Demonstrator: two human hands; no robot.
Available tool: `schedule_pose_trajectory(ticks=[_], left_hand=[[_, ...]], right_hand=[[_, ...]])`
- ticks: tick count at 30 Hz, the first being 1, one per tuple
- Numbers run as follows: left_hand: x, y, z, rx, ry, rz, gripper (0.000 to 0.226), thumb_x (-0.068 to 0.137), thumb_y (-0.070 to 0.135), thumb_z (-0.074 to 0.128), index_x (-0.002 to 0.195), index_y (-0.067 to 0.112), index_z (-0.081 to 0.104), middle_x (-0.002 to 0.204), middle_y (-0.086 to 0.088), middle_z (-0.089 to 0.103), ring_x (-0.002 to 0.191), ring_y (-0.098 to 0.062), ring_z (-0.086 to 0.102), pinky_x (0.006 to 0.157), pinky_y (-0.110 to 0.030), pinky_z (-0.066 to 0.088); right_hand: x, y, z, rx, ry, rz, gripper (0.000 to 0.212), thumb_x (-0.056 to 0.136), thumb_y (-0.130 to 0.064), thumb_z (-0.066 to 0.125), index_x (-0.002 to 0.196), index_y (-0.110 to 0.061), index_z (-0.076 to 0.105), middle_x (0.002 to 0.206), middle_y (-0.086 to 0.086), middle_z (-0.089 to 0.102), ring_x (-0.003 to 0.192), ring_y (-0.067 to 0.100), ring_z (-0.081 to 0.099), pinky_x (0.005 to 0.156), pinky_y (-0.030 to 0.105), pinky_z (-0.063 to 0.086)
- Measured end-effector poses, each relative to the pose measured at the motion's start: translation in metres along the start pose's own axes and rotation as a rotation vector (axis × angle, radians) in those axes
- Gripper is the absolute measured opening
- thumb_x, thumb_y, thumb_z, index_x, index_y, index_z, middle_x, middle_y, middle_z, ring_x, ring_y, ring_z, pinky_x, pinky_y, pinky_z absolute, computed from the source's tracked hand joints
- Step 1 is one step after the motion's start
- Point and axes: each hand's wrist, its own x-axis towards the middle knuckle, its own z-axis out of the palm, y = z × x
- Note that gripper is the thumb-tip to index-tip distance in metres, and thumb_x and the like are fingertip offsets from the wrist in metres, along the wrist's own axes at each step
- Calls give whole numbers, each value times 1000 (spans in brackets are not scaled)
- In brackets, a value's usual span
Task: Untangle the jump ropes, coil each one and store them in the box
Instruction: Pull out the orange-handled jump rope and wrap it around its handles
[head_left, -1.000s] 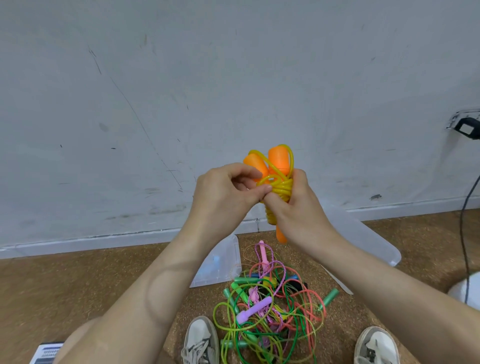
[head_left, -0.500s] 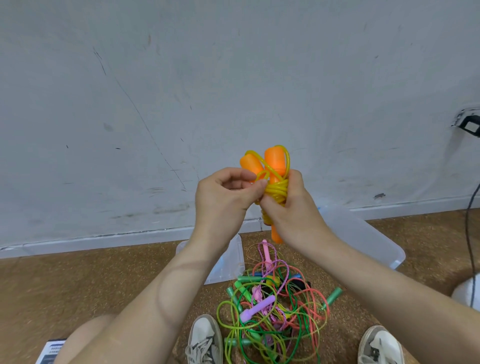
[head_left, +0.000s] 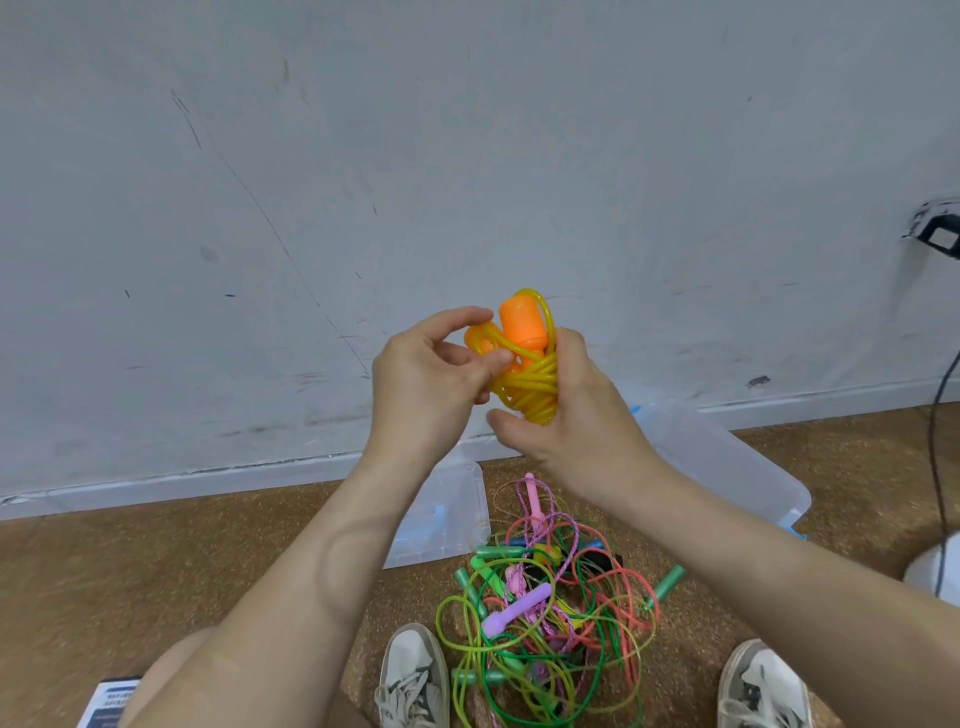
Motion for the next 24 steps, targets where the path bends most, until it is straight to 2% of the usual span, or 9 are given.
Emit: schedule_pose_trajectory(ticks=[5,9,11,15,18,20,22,24], left_hand=[[-1,0,2,100,-101,5,33,66,18,86,86,25,61,60,-4,68,54,-17,66,63,-36,58],[0,-1,2,71,-121,-21,29,69,14,84,85,19,60,59,-6,69,53,-16,66,62,-33,57],[-1,-2,3,71,-83,-5,26,71,12,82,83,19,60,59,-5,68,52,-14,65,60,-32,57],[-1,-10,7,212,24,136,20,70,23,82,79,23,64,61,6,63,61,-10,61,63,-32,50],[7,-18,7,443,61,345,24,67,37,82,81,21,69,78,5,45,78,-15,47,64,-23,37],[13,-22,5,478,-5,407,26,67,38,81,79,18,70,85,3,42,83,-17,46,66,-23,38],[16,-23,2,496,-113,442,27,68,38,81,76,16,68,86,3,53,82,-15,49,68,-25,41],[16,-18,0,505,-205,429,22,72,37,79,75,17,70,78,8,64,74,-4,51,68,-23,42]], right_hand=[[1,2,-8,-86,31,100,53,70,-55,74,100,-25,43,79,-10,59,74,17,59,61,33,45],[1,2,-7,-212,53,18,45,78,-50,71,100,-25,40,77,-10,54,70,17,53,55,32,34],[2,2,-6,-192,57,17,42,80,-47,70,101,-25,41,79,-9,56,70,16,53,55,31,36],[4,3,-3,-148,62,79,37,81,-43,68,103,-23,45,77,-7,59,72,19,57,59,33,42],[5,5,-5,-163,66,98,39,80,-43,68,105,-22,47,79,-5,60,74,22,58,60,33,41],[5,7,-9,-197,40,85,41,80,-44,68,106,-22,47,82,-3,60,76,23,57,61,33,41],[5,9,-14,-236,-2,72,41,78,-44,69,105,-23,47,81,-3,60,77,24,57,61,33,41],[6,11,-21,-257,-54,84,42,77,-45,70,106,-24,49,81,-3,61,77,24,58,62,34,42]])
